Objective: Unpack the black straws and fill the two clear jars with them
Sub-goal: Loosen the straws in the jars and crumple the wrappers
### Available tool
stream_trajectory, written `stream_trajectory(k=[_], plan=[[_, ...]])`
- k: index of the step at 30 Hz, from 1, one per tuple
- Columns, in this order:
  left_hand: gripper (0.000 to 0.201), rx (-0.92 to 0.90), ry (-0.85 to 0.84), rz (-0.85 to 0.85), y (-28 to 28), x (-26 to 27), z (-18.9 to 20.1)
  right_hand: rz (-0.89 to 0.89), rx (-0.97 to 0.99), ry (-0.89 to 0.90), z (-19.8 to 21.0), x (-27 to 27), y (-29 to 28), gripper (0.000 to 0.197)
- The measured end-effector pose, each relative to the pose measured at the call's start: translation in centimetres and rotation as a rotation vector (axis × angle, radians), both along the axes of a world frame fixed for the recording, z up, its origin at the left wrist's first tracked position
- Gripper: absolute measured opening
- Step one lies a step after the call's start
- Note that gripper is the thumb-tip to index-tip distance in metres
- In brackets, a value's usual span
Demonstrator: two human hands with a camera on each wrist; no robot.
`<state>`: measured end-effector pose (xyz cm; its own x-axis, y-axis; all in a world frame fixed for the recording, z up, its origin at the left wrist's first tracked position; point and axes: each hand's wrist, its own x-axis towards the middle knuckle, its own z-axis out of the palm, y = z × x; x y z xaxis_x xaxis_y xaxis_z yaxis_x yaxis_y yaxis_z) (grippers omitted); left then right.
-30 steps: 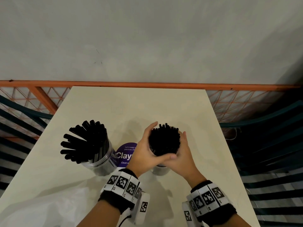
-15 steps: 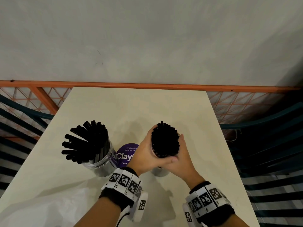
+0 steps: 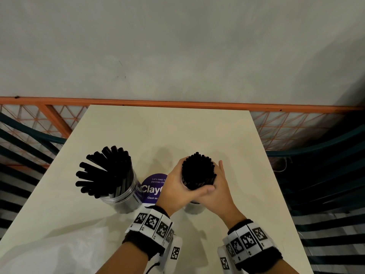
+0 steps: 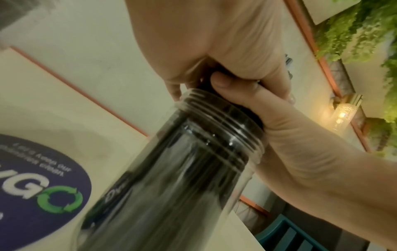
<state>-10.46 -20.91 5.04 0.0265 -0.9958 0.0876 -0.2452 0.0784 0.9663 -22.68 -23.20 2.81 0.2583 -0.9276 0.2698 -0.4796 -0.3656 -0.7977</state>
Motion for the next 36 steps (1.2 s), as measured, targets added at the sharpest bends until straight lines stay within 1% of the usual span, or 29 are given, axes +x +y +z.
stream_trajectory(k=[3,7,11,13,15,17,19,20,21,23,24,25,26,27,28,29,30,31,33,34,35,36], plan=[[0.068,-0.012,-0.033,-0.005,-0.1,0.0,0.1,0.002,-0.015,0.009,-0.3,-0.2,-0.2,0.065],[0.06,0.028,-0.016,-0.007,0.2,0.0,0.0,0.014,0.019,0.016,-0.4,-0.2,-0.1,0.065],[0.061,0.06,-0.01,-0.013,-0.1,0.1,0.2,0.022,0.062,-0.008,0.0,-0.2,-0.3,0.065],[0.073,0.075,0.001,-0.058,-0.1,0.3,0.6,0.022,0.067,-0.013,0.0,-0.4,-0.3,0.072],[0.094,0.094,0.019,-0.133,0.3,0.9,0.6,0.018,0.105,-0.044,-0.6,-1.0,0.1,0.095],[0.113,0.126,0.012,-0.178,1.2,1.8,0.1,-0.021,0.209,-0.106,-1.2,-2.1,1.4,0.119],[0.132,0.175,-0.035,-0.175,2.6,3.1,-0.9,-0.066,0.311,-0.151,-1.8,-3.2,3.1,0.135],[0.137,0.208,-0.067,-0.157,3.4,3.7,-1.4,-0.08,0.356,-0.148,-2.2,-3.6,4.0,0.139],[0.137,0.233,-0.096,-0.133,4.2,4.3,-1.8,-0.095,0.408,-0.133,-2.6,-4.0,4.9,0.14],[0.127,0.208,-0.12,-0.083,5.8,5.2,-2.4,-0.15,0.495,-0.103,-3.5,-4.2,6.4,0.132],[0.117,0.169,-0.111,-0.048,6.5,5.5,-2.5,-0.189,0.516,-0.094,-4.1,-4.2,6.8,0.121],[0.103,0.121,-0.094,0.004,7.1,5.7,-2.3,-0.217,0.53,-0.079,-4.5,-4.2,7.3,0.104],[0.087,0.064,-0.081,0.075,7.8,5.9,-2.0,-0.221,0.55,-0.052,-4.8,-4.2,7.7,0.079],[0.071,-0.006,-0.081,0.165,8.4,6.1,-1.6,-0.195,0.565,-0.001,-4.7,-4.0,8.0,0.052],[0.058,-0.08,-0.094,0.261,9.0,6.3,-1.1,-0.142,0.574,0.061,-4.5,-3.6,8.3,0.03],[0.046,-0.152,-0.116,0.351,9.6,6.7,-0.6,-0.079,0.567,0.109,-4.2,-3.1,8.5,0.018],[0.036,-0.216,-0.143,0.432,10.0,7.1,-0.1,-0.018,0.54,0.142,-3.8,-2.5,8.8,0.016],[0.03,-0.262,-0.169,0.508,10.5,7.7,0.3,0.035,0.51,0.16,-3.4,-1.6,9.0,0.017],[0.031,-0.304,-0.197,0.658,11.0,9.2,0.8,0.117,0.447,0.167,-2.3,0.6,9.3,0.013],[0.037,-0.311,-0.193,0.731,11.1,10.1,0.9,0.15,0.414,0.164,-1.7,1.9,9.3,0.012],[0.046,-0.305,-0.169,0.788,11.1,11.0,1.0,0.176,0.383,0.153,-1.0,3.1,9.2,0.015],[0.061,-0.281,-0.133,0.819,11.0,11.9,1.0,0.193,0.357,0.13,-0.5,4.4,9.0,0.022]])
